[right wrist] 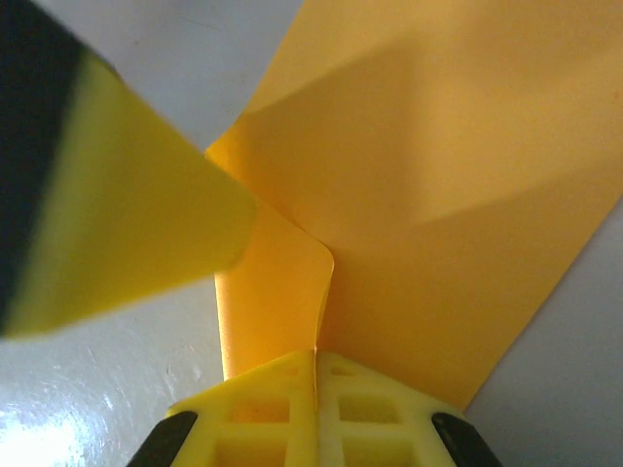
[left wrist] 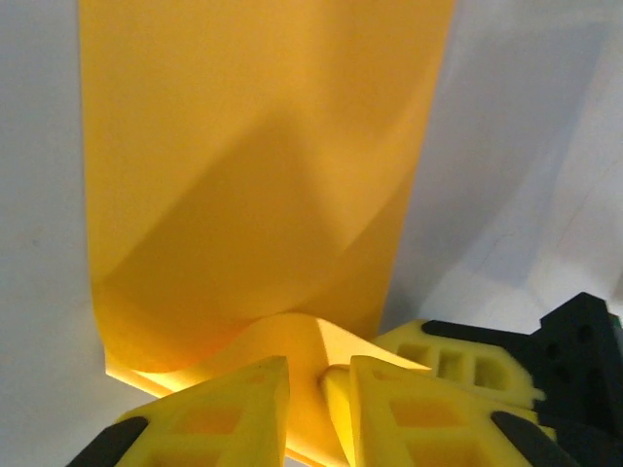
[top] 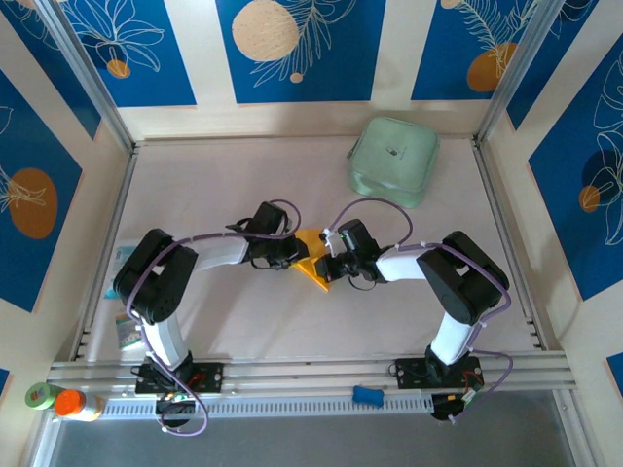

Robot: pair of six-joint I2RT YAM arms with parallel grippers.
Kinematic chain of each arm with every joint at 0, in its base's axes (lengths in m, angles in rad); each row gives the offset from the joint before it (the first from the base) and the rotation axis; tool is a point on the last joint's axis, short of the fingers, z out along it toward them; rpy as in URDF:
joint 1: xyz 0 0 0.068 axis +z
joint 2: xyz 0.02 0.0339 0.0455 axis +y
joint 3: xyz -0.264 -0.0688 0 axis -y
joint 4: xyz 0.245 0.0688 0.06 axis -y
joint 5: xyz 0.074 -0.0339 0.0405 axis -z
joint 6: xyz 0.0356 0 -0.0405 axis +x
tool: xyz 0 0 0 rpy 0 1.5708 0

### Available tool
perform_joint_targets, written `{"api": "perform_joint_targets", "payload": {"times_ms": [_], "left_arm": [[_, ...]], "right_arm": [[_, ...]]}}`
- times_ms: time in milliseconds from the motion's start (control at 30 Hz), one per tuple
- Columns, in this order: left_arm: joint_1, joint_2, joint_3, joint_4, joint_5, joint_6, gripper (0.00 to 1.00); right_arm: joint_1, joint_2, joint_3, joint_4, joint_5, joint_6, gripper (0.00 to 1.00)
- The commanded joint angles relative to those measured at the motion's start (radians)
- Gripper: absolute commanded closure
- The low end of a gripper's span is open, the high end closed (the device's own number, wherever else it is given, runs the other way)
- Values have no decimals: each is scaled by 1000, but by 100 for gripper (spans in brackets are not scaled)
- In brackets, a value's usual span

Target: Fold a paper plane with a square sheet of paper (pick it up from the middle)

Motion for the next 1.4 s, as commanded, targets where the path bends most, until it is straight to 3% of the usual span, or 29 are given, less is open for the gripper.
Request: {"api": "perform_joint_targets", "payload": {"times_ms": [0, 767, 1367], "left_arm": [[-13, -10, -37, 172, 47, -101, 77], [-36, 3, -67, 82, -11, -62, 79], [-36, 47, -67, 104, -21, -65, 79]], "right_arm": [[-3, 29, 10, -54, 2, -9, 99], [-4, 42, 23, -68, 8, -9, 99], [-5, 45, 22, -71, 5, -5, 99]]}}
